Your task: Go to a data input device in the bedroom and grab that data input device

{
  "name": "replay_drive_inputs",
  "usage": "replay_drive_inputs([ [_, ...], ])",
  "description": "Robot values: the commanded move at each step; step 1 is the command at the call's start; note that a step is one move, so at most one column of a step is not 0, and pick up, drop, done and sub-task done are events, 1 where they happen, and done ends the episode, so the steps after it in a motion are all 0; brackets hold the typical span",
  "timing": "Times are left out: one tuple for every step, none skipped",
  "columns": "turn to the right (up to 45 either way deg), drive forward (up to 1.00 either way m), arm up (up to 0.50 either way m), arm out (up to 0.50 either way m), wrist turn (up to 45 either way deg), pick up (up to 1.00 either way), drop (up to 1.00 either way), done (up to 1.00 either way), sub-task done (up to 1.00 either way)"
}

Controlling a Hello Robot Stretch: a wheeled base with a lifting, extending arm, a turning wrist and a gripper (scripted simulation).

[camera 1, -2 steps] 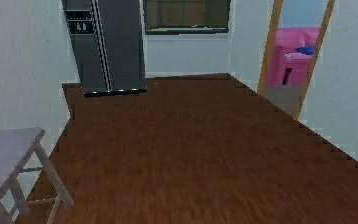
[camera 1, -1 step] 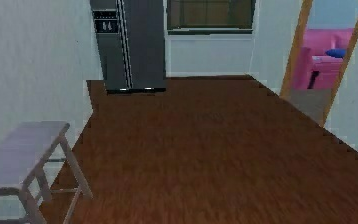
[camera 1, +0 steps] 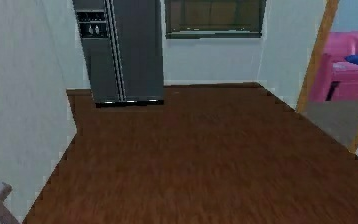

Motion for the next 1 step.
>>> replay_drive_inputs([
  [-6.0,0.0,0.0,0.0,0.0,0.0,0.0,0.0,0.0],
])
